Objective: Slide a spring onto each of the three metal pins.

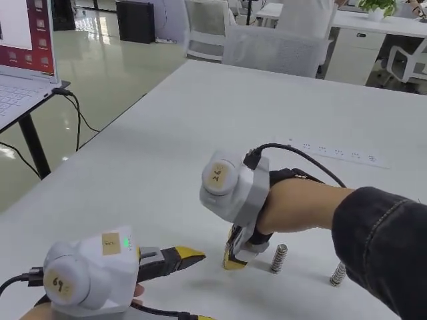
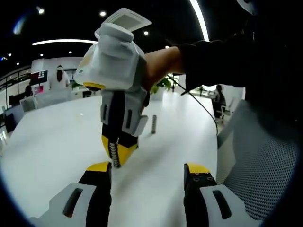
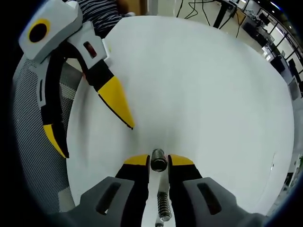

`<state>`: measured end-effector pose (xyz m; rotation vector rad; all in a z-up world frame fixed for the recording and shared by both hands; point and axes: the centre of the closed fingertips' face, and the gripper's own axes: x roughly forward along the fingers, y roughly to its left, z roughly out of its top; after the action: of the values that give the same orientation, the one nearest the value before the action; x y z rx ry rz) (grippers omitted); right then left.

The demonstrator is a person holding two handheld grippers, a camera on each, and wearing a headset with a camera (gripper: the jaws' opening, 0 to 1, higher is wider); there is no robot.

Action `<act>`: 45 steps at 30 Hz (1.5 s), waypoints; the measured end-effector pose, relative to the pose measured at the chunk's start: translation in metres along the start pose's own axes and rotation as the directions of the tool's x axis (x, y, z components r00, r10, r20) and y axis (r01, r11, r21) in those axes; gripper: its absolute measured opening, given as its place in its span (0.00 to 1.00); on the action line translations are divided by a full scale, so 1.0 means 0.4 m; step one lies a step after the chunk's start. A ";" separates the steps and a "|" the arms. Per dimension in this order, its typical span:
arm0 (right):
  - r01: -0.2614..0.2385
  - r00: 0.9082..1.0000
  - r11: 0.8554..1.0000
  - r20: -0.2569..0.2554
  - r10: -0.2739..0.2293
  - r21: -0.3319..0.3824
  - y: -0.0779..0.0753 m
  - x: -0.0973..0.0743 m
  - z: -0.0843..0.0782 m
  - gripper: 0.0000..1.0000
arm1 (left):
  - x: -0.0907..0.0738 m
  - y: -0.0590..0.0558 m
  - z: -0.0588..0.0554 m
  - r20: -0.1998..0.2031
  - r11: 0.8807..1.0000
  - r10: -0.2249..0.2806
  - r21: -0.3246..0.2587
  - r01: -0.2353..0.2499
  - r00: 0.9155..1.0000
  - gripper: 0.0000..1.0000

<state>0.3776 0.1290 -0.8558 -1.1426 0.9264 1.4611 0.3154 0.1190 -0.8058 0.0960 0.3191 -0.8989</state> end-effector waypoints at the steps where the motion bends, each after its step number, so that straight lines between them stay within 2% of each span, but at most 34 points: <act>1: 0.000 1.000 1.000 0.000 0.000 0.002 -0.001 -0.001 -0.002 0.13 | 0.000 0.000 0.000 0.000 1.000 0.000 0.000 0.000 1.000 0.57; 11: 0.024 0.999 0.999 0.033 -0.025 0.036 -0.011 -0.037 -0.022 0.15 | 0.001 0.002 0.000 -0.005 1.000 0.001 0.000 -0.001 1.000 0.57; 19: 0.040 0.994 0.994 0.098 -0.050 0.098 -0.020 -0.076 -0.039 0.17 | -0.002 0.010 0.004 0.001 1.000 0.014 -0.006 -0.013 1.000 0.57; 22: 0.054 0.992 0.992 0.105 -0.066 0.112 -0.024 -0.085 -0.054 0.19 | -0.002 0.010 0.004 0.000 1.000 0.013 -0.006 -0.013 1.000 0.57; 26: 0.066 0.987 0.987 0.137 -0.086 0.150 -0.028 -0.101 -0.068 0.22 | 0.000 0.008 0.005 -0.002 1.000 0.010 -0.003 -0.010 1.000 0.57; 39: 0.101 0.973 0.972 0.181 -0.141 0.213 -0.035 -0.130 -0.115 0.32 | 0.001 0.017 0.011 0.002 1.000 0.017 -0.004 -0.017 1.000 0.58; 45: 0.123 0.962 0.963 0.209 -0.175 0.242 -0.041 -0.146 -0.134 0.38 | 0.001 0.021 0.014 0.003 1.000 0.022 -0.004 -0.022 1.000 0.58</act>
<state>0.4055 0.0664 -0.8127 -0.8375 0.8040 1.2950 0.3235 0.1227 -0.8012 0.0939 0.3164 -0.8764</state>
